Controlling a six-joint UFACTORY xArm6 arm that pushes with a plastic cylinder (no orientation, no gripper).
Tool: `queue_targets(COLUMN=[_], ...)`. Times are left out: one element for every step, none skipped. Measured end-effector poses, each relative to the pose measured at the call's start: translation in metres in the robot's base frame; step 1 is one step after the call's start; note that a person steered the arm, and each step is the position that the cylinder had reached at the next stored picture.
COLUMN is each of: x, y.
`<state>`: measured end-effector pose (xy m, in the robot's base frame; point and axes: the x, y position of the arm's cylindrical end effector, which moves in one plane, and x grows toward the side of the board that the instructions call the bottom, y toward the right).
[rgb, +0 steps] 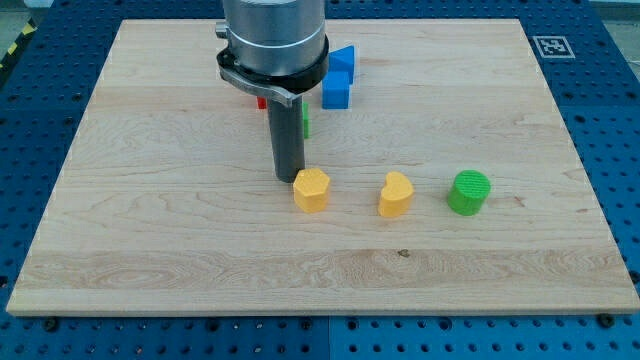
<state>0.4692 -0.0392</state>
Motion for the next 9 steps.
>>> queue_targets(x=[-0.019, -0.029, -0.06, -0.065, -0.083, -0.113, -0.117, -0.116, -0.106], y=[0.007, 0.022, 0.031, 0.032, 0.036, 0.051, 0.044, 0.029, 0.02])
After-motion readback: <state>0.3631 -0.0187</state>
